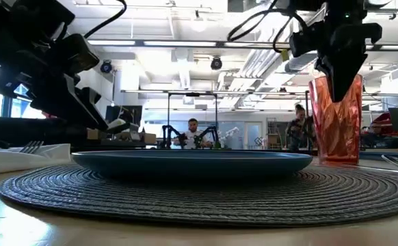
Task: Set table place
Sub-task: Adjust the orange cup
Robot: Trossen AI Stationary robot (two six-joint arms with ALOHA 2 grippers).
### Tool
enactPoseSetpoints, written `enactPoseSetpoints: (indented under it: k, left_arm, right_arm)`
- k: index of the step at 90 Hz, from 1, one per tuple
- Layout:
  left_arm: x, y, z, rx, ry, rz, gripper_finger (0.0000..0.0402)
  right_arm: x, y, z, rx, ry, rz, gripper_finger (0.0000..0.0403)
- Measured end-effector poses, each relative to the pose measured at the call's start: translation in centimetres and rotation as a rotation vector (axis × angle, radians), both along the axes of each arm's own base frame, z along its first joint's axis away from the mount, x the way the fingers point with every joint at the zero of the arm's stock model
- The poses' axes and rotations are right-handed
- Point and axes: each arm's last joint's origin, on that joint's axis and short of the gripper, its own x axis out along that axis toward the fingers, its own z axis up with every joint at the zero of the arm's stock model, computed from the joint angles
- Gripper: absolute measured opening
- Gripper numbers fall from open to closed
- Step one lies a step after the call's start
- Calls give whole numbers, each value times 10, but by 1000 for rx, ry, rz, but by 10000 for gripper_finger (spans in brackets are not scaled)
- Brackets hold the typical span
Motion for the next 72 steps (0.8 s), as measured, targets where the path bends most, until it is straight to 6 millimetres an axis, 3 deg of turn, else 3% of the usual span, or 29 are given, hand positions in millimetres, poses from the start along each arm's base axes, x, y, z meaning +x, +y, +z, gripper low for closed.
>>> enactPoseSetpoints:
  k: [22,37,54,63,72]
  left_arm:
    - [2,0,3,0,6,0,142]
    - [10,-2,38,49,3,-38,133]
    - [-4,2,80,164,-66,-89,67]
    - [-21,6,91,152,-146,-95,15]
    - [-38,11,94,120,-235,-91,9]
  right_arm:
    - [3,0,39,5,-43,-22,162]
    - [-1,4,65,16,-135,-36,168]
    - [-14,17,77,38,-456,43,130]
    - [-31,24,78,60,-644,78,92]
    - [-46,28,69,76,-828,122,47]
